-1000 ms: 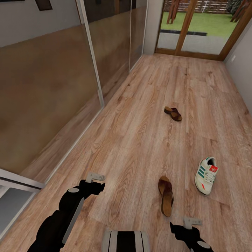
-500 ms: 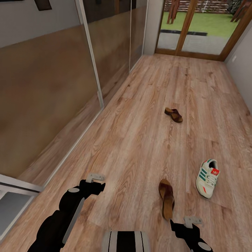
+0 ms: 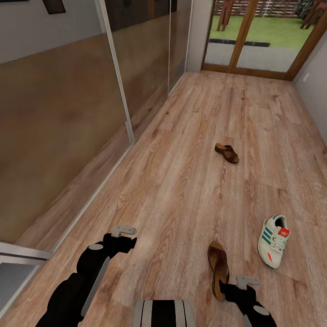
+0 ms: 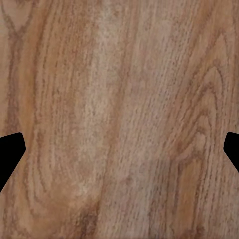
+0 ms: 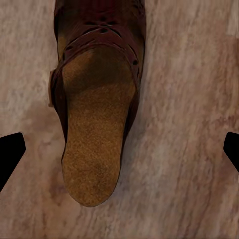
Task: Pick up the two gym shoes and the two sandals from the corridor floor and place them onto the hallstand (shoe rack) in the corridor, making sure they are on the rack and not on the floor. Arrange them so the two gym shoes are next to each other and the two sandals are next to each other.
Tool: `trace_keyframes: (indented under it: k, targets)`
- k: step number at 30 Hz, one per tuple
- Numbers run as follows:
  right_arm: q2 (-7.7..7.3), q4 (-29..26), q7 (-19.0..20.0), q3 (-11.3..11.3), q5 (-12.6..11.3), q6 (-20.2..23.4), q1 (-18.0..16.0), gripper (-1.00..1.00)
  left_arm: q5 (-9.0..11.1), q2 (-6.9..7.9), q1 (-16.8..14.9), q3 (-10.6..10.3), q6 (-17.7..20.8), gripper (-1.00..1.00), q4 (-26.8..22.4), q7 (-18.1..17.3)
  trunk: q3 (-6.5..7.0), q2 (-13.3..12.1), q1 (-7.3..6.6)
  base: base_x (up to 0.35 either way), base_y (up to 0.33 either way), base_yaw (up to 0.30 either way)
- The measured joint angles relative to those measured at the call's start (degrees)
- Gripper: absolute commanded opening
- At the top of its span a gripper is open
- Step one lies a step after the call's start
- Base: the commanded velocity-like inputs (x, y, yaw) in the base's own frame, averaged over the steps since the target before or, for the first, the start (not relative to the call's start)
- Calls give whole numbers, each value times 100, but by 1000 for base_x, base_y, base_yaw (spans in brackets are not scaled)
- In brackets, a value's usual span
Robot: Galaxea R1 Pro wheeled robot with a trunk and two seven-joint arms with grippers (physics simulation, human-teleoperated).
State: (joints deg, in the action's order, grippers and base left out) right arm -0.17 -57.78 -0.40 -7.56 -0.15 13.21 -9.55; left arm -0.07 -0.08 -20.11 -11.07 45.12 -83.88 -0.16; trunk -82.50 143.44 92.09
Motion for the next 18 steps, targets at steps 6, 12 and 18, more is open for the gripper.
trace_keyframes:
  k: [6,12,18]
  targets:
    - [0,457,0,0,-2,-6,-153,100,0,0,0,0,-1,100,0,0,0,0,0,4,0,0]
    - [0,769,0,1,-5,-8,-236,100,0,0,0,-3,-3,100,0,0,0,0,0,0,0,0]
    - [-1,960,0,1,-6,-12,-269,100,0,0,0,-12,-2,100,0,-1,0,0,0,0,0,0]
